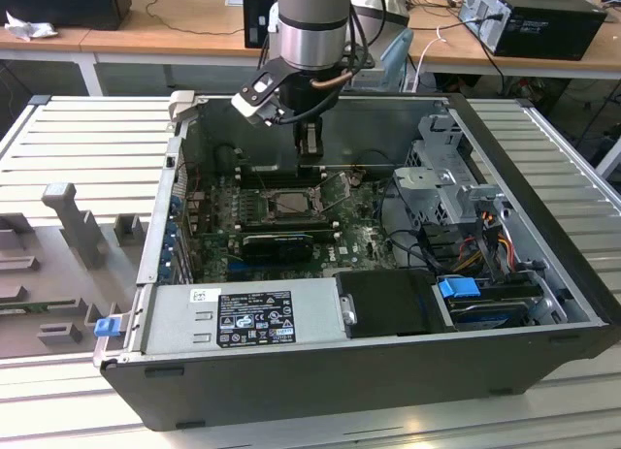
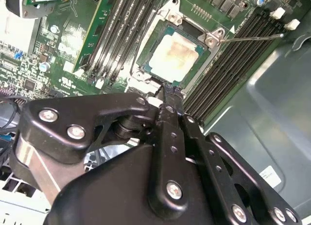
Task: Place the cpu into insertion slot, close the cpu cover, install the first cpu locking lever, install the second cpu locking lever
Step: 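Close the cpu cover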
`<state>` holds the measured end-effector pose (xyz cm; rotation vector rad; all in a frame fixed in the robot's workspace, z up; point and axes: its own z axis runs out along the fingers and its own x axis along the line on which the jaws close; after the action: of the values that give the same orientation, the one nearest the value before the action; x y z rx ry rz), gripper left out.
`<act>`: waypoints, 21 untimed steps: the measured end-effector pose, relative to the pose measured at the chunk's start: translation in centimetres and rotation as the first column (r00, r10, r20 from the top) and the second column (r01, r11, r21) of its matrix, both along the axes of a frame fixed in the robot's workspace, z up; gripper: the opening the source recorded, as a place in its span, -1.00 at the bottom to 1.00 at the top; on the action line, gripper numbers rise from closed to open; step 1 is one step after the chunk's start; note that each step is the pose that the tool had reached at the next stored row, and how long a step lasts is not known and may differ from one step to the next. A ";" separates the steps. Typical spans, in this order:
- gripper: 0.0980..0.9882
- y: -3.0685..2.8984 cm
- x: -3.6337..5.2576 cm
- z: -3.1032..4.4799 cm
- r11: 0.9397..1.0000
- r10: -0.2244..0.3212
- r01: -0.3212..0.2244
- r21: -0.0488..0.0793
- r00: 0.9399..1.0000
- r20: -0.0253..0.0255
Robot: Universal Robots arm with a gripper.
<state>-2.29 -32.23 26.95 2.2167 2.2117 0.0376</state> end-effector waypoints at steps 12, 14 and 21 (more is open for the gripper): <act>-0.98 0.00 1.32 -0.03 1.000 0.000 0.000 0.000 1.000 0.000; -0.98 0.00 1.62 -0.03 1.000 0.000 0.000 0.000 1.000 0.000; -0.98 0.00 2.36 -0.03 1.000 0.000 0.000 0.000 1.000 0.000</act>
<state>0.08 -32.23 26.92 2.2167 2.2118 0.0375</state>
